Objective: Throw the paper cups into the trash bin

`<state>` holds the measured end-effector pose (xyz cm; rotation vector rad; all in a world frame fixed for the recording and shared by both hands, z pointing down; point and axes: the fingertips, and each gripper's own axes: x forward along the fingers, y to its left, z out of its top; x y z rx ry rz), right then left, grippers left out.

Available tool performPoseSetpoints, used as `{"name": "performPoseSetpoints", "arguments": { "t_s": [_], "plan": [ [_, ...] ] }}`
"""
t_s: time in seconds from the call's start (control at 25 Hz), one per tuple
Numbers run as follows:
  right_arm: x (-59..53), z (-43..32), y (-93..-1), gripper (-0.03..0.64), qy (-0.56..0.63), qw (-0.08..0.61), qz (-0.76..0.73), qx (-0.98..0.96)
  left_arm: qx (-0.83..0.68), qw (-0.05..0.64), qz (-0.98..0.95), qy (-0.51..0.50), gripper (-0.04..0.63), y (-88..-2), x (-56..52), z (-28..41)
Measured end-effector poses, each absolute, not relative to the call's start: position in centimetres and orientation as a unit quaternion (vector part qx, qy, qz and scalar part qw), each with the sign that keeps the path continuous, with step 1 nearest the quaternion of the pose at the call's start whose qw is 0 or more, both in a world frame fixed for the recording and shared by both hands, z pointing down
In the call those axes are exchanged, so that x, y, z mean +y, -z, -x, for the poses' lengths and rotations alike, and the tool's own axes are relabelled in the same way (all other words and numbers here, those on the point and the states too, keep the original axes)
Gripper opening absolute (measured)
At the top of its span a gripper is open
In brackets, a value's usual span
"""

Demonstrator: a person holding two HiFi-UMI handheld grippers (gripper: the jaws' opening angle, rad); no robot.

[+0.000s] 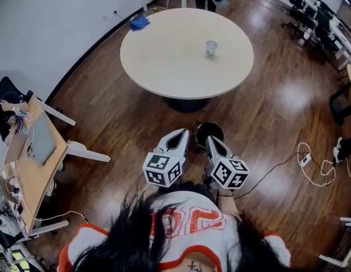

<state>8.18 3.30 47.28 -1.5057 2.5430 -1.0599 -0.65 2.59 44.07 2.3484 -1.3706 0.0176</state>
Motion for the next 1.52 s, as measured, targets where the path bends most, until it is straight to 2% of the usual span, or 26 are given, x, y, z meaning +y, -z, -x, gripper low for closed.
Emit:
{"name": "performPoseSetpoints", "arguments": {
  "t_s": [1.0,1.52],
  "plan": [
    [-10.6,-2.6,-46.8,0.002,0.320,0.000,0.544,0.776,-0.430,0.214,-0.877,-0.019,0.000,-43.7,-13.2,6.1],
    [-14.0,-4.8,-47.8,0.002,0.327,-0.020,0.559,0.762,-0.427,0.243,-0.871,-0.024,0.000,-45.2,-16.7,5.6]
  ]
}}
